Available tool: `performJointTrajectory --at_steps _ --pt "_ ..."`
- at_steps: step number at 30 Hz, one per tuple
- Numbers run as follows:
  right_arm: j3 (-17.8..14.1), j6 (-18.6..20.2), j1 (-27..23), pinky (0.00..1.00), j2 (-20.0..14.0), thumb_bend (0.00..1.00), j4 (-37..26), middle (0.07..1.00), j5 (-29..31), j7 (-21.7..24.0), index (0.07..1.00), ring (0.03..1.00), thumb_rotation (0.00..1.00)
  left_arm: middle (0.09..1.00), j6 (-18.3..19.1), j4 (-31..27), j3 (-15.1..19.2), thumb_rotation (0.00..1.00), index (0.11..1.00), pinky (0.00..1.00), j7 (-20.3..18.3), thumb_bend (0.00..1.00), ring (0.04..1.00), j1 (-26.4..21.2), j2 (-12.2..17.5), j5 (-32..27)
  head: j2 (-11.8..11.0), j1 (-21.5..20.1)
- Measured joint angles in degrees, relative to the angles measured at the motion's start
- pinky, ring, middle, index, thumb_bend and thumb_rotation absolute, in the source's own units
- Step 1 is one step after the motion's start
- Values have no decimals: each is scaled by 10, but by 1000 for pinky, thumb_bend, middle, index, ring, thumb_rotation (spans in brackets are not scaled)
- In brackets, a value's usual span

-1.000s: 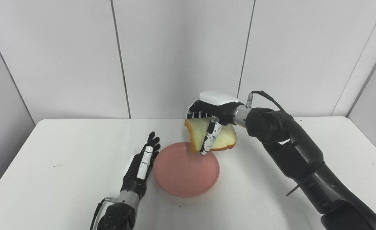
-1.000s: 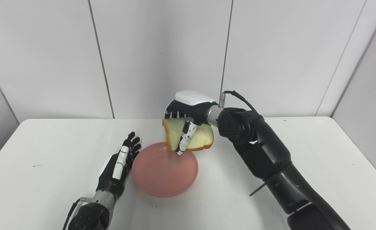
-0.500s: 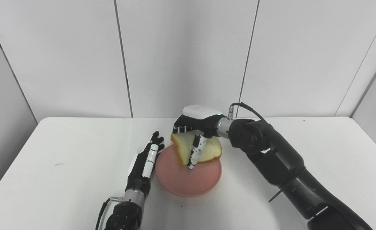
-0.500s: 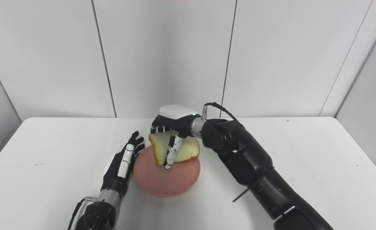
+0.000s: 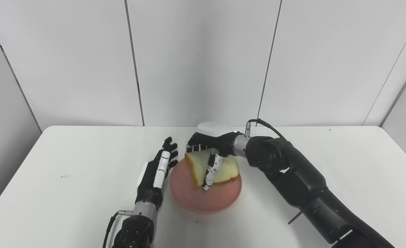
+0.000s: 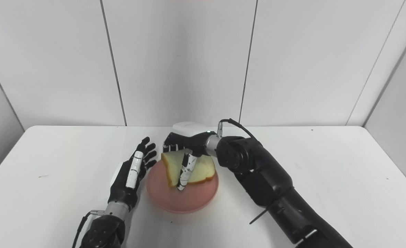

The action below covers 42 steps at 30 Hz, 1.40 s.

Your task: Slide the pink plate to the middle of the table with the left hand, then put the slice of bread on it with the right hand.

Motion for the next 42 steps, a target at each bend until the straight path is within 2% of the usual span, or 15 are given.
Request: performJointTrajectory --at_steps 17,20,22,23,24,27,31,33,39,42 --pt "5 -7 15 471 13 517 11 529 -4 -19 480 438 0 945 0 -14 2 1000 951 911 -8 695 940 1 0 -12 4 -3" --pt "9 -7 23 518 13 520 9 509 -9 -20 487 454 0 954 -1 -14 2 1000 960 920 -9 704 946 1 0 -12 4 -4" --pt "11 -7 27 528 13 525 7 500 -10 -18 493 508 0 957 -1 -13 3 1000 961 927 -11 705 951 1 0 -12 4 -4" --pt "12 -6 28 574 13 669 3 607 -10 -15 597 598 42 960 -1 -13 3 1000 963 936 -13 705 958 1 0 -12 4 -4" --pt "12 -4 28 628 13 763 -2 698 -10 -11 683 681 83 962 -1 -13 3 1000 963 939 -14 704 962 1 0 -12 4 -4" --pt "12 -1 28 741 12 834 -20 818 -10 6 775 813 180 967 -1 -14 2 1000 959 946 -18 703 971 1 1 -12 4 -5" --pt "17 -1 28 793 9 856 -27 837 -23 9 795 848 253 967 -1 -14 4 1000 974 965 -17 724 967 1 2 -12 4 -5" --pt "19 -1 28 806 7 857 -28 845 -33 11 803 855 259 962 -1 -14 8 1000 971 955 -17 720 959 1 2 -12 4 -5" --pt "22 8 28 878 1 936 -35 921 -49 33 906 911 334 955 -2 -14 23 1000 967 948 -16 715 946 0 1 -22 6 -6" --pt "20 35 27 896 0 963 -53 961 -48 61 952 945 351 955 -2 -15 24 1000 967 957 -16 717 947 0 1 -24 6 -7"
